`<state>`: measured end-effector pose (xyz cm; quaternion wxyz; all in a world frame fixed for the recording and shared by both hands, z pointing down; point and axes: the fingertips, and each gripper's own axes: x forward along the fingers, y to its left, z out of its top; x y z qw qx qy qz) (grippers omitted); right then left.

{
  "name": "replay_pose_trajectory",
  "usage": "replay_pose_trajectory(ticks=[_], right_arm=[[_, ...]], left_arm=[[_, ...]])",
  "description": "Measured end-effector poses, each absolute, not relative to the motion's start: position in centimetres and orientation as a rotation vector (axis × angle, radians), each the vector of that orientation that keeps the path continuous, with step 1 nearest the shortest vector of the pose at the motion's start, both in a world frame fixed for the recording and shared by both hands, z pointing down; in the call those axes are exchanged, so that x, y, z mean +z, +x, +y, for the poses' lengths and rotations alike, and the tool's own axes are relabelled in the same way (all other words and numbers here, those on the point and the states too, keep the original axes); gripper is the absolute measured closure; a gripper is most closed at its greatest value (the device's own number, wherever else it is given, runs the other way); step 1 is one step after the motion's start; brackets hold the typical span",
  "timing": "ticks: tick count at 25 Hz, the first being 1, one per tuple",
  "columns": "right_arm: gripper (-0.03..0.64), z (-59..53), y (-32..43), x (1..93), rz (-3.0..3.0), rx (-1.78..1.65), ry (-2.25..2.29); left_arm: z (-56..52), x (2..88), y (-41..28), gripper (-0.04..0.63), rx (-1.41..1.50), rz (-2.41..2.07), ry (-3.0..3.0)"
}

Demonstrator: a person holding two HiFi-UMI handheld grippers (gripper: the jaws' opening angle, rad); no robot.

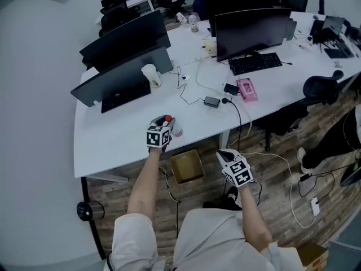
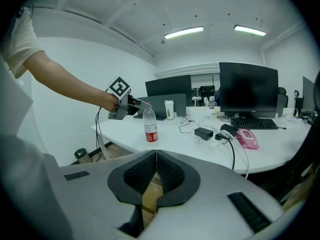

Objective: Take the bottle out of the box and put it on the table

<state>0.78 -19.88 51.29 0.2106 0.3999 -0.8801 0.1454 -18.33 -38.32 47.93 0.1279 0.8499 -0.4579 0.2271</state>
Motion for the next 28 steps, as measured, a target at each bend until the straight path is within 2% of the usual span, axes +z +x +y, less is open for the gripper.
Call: replay_pose_trajectory(ticks=[7,14,21,28], right_arm=[[0.577,-19.7,0.0,52.0,-2.398,0.39,1.096],[0.577,-19.1,-1.3,51.5,-2.445,0.448,1.122],[0.577,-17.6,-2.9,51.6,-2.471,0.595,1.186],[0.575,-16.0,-4.4,53.1,-2.478,0.682,1.243]], left_arm=[[-38.6,47.6,-19.4,0.391,0.658,-1.363,2.462],[-36.1,46.6,-20.6,0.391,0.585,-1.405,2.463],[-29.1,46.8,-23.6,0.391,0.427,-1.544,2.41],[-19.2,50.7,-24.0,0.402,0.242,-1.603,2.324]])
